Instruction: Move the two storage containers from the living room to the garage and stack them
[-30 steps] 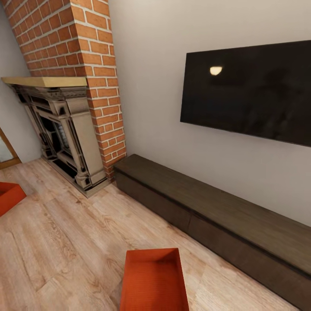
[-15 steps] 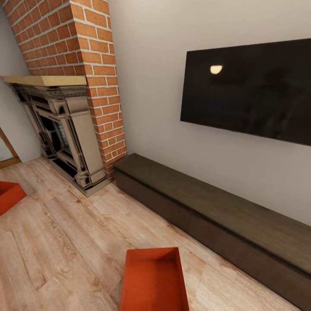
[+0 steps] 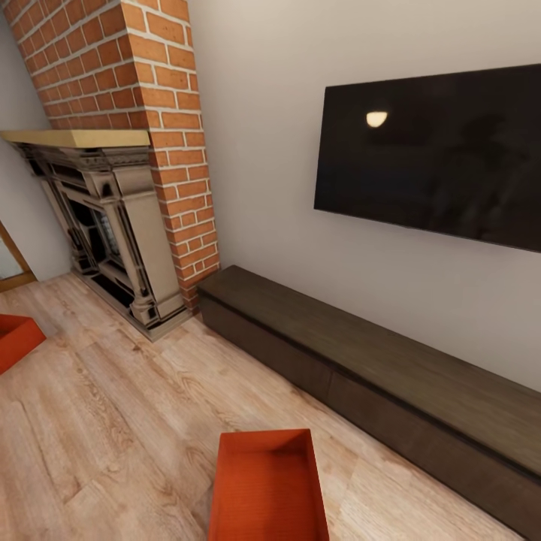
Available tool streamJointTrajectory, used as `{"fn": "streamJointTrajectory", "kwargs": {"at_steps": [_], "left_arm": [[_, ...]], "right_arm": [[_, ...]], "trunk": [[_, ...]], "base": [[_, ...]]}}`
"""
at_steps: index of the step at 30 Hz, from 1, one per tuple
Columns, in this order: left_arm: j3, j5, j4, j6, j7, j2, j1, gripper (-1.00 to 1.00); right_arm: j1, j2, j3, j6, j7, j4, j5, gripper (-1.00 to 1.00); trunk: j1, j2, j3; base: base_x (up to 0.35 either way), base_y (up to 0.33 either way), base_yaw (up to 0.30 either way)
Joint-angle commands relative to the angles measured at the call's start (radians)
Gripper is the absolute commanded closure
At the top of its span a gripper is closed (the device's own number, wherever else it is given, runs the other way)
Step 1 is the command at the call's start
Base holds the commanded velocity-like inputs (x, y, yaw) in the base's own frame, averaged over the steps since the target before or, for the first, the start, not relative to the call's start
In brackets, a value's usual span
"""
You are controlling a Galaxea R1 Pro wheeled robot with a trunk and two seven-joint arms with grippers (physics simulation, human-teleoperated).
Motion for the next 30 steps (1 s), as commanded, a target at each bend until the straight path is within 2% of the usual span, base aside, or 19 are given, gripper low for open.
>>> {"fn": "streamJointTrajectory", "kwargs": {"at_steps": [1,30], "left_arm": [[0.0,0.002,0.0,-0.003,0.0,0.0,0.0,-1.0],[0.0,0.002,0.0,-0.003,0.0,0.0,0.0,-1.0]], "right_arm": [[0.0,0.0,0.009,-0.002,-0.002,0.0,-0.01,-1.0],[0.0,-0.001,0.009,-0.002,-0.002,0.0,-0.01,-1.0]], "trunk": [[0.0,0.0,-0.001],[0.0,0.0,-0.016]], "base": [[0.0,0.0,0.0],[0.0,0.0,0.0]]}}
